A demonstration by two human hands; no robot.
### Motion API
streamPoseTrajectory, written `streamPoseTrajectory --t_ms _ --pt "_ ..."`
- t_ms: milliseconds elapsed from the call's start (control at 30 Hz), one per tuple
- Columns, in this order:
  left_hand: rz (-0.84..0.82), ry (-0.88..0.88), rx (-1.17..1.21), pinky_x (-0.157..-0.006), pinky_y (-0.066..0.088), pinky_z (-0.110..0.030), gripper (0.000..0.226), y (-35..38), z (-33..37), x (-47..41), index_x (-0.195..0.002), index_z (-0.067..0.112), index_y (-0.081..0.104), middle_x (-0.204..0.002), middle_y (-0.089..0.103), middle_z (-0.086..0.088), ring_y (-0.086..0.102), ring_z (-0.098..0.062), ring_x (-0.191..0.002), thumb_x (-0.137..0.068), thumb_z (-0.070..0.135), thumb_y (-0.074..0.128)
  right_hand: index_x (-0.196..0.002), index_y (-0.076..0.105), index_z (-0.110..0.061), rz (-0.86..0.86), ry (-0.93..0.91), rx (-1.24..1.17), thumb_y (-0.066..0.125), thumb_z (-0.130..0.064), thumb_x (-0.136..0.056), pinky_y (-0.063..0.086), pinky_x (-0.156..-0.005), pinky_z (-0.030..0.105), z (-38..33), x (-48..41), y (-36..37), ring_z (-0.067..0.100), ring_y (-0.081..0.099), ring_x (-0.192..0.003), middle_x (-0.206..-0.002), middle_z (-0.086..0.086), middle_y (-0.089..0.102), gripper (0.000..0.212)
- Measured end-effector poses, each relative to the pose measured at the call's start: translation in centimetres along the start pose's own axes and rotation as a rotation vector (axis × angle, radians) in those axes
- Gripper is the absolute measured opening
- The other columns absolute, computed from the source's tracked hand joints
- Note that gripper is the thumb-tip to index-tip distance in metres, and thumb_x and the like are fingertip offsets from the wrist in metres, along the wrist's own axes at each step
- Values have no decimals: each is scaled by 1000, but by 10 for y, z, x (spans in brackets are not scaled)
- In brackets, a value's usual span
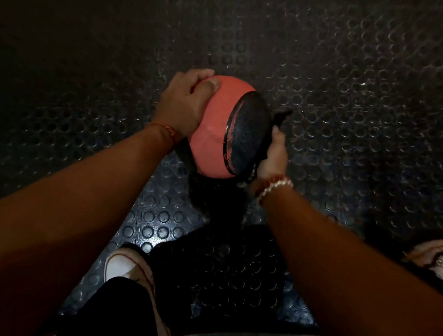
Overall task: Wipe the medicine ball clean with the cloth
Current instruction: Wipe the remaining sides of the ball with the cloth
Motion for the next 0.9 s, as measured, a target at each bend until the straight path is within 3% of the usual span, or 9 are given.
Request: streamPoseTrajectory --t_ms 100,200,267,333,467,567,667,800,900 --pt "7 -12 -42 -94 37 -15 36 3 3 -9 -117 31 67 -122 62 1 54 -4 -109 -89 51 53 -134 53 -13 13 5 -46 51 -54 -87 41 -108 37 28 31 -1 21 58 -119 -129 4 62 62" --pt "15 -39 -70 -87 30 -8 41 4 7 -17 -120 25 66 -126 62 -3 53 -10 -116 -91 48 49 -151 25 -15 141 -276 331 44 -37 -99 18 -114 24 14 53 9 22 29 -142 -155 10 29 60" --pt "11 -49 -99 -81 26 0 36 0 5 -18 -126 18 63 -131 60 -2 51 -12 -121 -100 36 46 -153 18 -21 97 -518 665 42 -33 -100 11 -115 26 1 70 21 24 15 -146 -160 11 13 60" --pt "-5 -26 -105 -74 21 10 34 -5 -1 -16 -130 13 60 -128 57 5 49 -7 -116 -103 25 42 -152 19 -30 33 -612 860 42 -37 -98 14 -120 39 -10 73 31 29 14 -146 -161 8 9 60" --pt "25 -63 -8 -82 28 6 34 -13 -14 -9 -131 9 59 -130 58 -2 47 -3 -115 -104 23 43 -148 34 -30 -113 -745 1202 40 -38 -97 21 -118 43 -42 47 53 28 27 -142 -155 8 27 52" --pt "44 -97 60 -87 36 -2 35 -14 -17 -6 -127 10 63 -124 60 0 51 -4 -113 -103 26 44 -116 64 -28 -269 -687 1122 42 -34 -94 41 -95 29 -65 22 70 17 56 -107 -116 3 59 31" --pt "76 -123 145 -100 42 -20 34 -12 -14 -6 -121 11 65 -119 62 0 55 -9 -111 -100 31 47 -68 58 -22 -262 -464 863 51 -22 -94 41 -72 27 -75 -9 75 10 53 -70 -71 -6 57 27" --pt "87 -181 212 -104 44 -36 37 -14 -13 -5 -114 16 67 -115 66 1 58 -13 -108 -93 42 51 -87 68 -9 -163 -134 472 54 -30 -91 51 -83 34 -51 -40 48 26 64 -88 -94 12 68 26" --pt "82 -294 342 -103 47 -42 59 -21 -21 -4 -116 10 67 -112 68 -5 61 -16 -100 -80 56 54 -126 61 -10 -117 101 246 63 -47 -73 48 -100 45 -12 -42 27 30 61 -112 -125 14 63 64"
Point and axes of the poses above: each hand's wrist, its own x-axis away from the middle knuckle, its own y-axis out of the palm, z = x × y, the point moved 4 cm from there along -x, towards the middle knuckle
